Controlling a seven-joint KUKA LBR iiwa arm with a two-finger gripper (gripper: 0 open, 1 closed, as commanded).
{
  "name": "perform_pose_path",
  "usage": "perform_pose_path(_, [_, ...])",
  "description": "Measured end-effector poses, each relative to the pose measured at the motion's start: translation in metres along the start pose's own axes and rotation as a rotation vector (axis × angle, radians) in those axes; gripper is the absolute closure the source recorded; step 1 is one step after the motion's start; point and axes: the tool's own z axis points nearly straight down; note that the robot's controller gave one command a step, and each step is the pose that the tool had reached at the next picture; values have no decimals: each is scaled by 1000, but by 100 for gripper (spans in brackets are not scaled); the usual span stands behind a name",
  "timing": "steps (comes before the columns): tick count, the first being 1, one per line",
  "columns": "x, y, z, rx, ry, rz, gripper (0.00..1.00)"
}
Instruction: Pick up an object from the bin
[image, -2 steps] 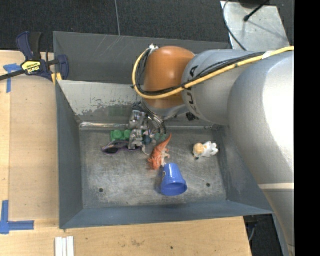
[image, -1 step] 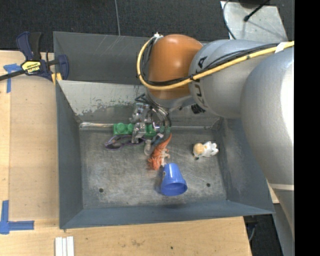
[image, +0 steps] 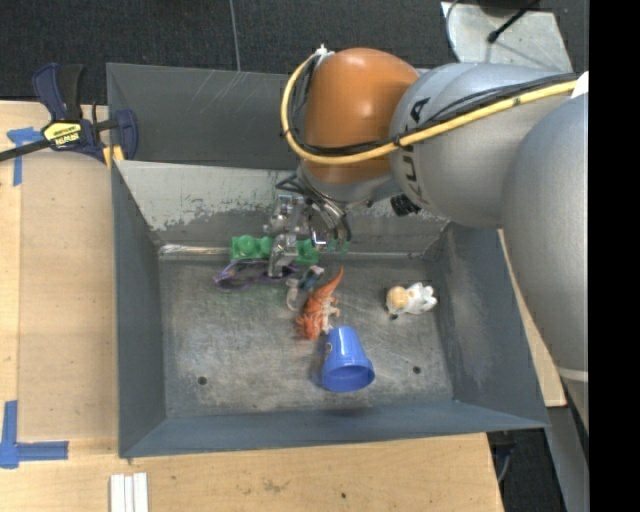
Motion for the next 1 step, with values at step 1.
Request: perform_pose_path(1, [0,-1,14,1,4,1,100])
